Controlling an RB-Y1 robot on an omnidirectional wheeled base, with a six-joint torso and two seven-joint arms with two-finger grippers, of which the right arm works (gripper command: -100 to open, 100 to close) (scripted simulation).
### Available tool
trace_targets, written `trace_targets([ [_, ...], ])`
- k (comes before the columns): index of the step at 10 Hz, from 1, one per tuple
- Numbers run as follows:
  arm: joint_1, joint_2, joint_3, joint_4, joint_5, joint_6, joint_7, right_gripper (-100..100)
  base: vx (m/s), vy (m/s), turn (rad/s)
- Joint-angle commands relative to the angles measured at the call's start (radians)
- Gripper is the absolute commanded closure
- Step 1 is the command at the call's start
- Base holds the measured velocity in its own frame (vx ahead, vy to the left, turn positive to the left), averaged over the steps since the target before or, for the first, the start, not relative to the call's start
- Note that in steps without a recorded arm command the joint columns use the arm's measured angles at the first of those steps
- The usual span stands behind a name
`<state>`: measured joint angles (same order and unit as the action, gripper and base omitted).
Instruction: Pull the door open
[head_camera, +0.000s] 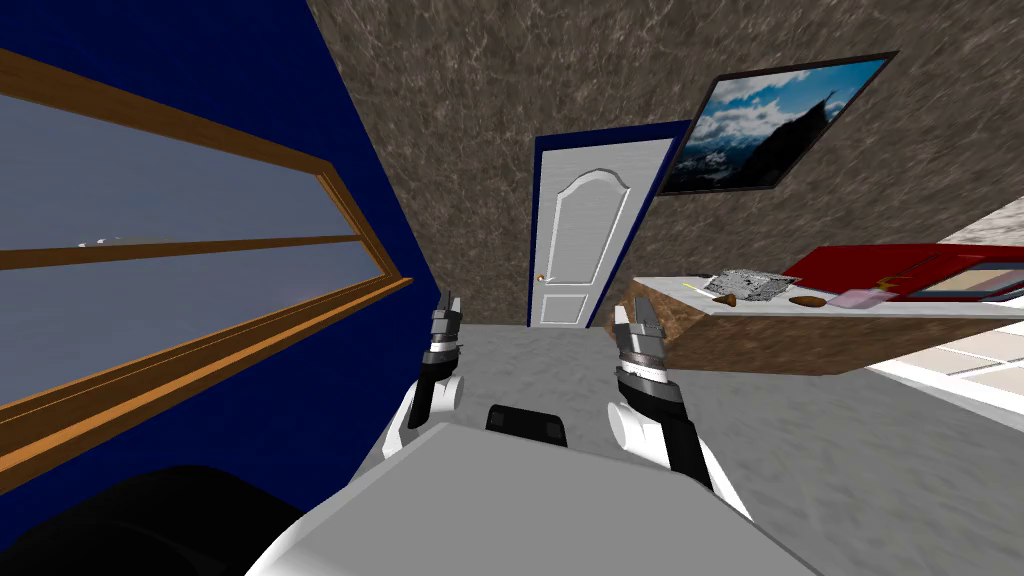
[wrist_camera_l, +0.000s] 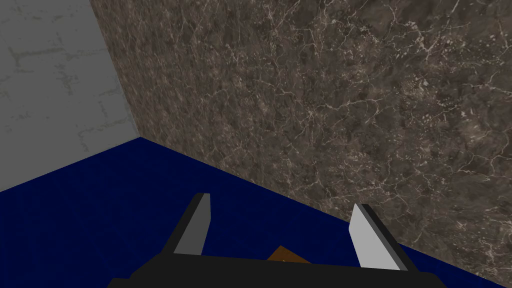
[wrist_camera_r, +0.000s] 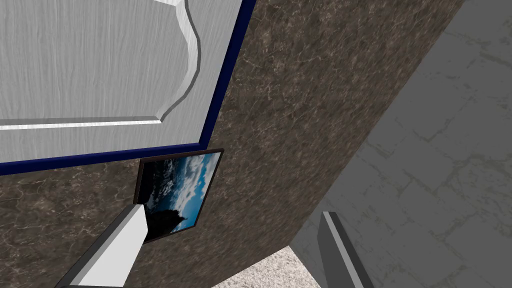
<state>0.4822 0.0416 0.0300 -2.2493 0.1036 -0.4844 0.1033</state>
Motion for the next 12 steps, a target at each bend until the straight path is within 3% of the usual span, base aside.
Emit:
trace_targets([
  [1,-0.013,-0.010,-0.002,0.029,-0.008,-0.004,0.001,-100,0.033,0.002,0.042],
  [12,-0.138,-0.079,-0.018,0.304,-0.085,-0.037,0.009,-100,0.085,-0.005,0.052],
])
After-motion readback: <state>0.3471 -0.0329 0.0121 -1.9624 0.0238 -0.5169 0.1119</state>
